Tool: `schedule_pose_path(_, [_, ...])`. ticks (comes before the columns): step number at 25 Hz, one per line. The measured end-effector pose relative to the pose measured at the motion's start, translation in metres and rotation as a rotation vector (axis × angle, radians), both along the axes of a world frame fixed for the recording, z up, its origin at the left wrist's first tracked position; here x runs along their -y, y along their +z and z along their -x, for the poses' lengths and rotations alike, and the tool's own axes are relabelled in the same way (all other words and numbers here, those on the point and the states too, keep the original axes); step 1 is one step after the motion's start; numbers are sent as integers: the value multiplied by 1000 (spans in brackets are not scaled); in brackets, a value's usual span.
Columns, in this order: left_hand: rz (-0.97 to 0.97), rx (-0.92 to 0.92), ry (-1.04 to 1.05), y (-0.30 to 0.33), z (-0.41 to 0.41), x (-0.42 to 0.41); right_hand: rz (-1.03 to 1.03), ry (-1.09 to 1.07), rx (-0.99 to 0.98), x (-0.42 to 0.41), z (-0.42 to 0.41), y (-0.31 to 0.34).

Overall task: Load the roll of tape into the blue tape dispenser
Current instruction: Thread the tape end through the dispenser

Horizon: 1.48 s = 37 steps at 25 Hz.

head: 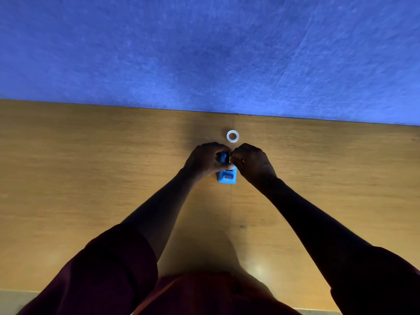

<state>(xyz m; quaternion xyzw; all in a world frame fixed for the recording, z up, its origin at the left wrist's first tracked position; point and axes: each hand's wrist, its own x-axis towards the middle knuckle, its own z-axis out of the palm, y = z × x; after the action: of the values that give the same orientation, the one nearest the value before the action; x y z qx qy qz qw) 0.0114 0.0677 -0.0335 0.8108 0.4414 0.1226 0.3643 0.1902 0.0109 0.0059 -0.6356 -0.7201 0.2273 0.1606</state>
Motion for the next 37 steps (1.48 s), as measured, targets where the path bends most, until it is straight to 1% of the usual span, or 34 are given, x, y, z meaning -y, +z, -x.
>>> schedule_pose_path(9, [1,-9,22,1,-1,0,8,23,71,-1,2,3])
schedule_pose_path(15, [-6,-39,24,0,-2,-1,20,117,268,-11,3,1])
schedule_pose_path(18, [-11,-50,22,-2,-3,-1,10,107,295,-13,2,-3])
schedule_pose_path(21, [-1,-65,23,-3,-3,-2,2,166,395,-13,3,-9])
schedule_pose_path(24, [-8,-73,23,-3,-4,-2,-15,148,390,-13,4,-14])
schedule_pose_path(29, [-18,-68,15,-3,-4,-3,16,207,415,-7,3,-24])
schedule_pose_path(32, [-21,-59,15,-1,-3,-2,36,109,325,-4,4,-26])
schedule_pose_path(34, [-18,-56,16,1,-3,-2,0,68,259,-1,4,-24])
schedule_pose_path(37, [-4,-54,29,1,-3,-1,-28,-19,60,4,0,-18])
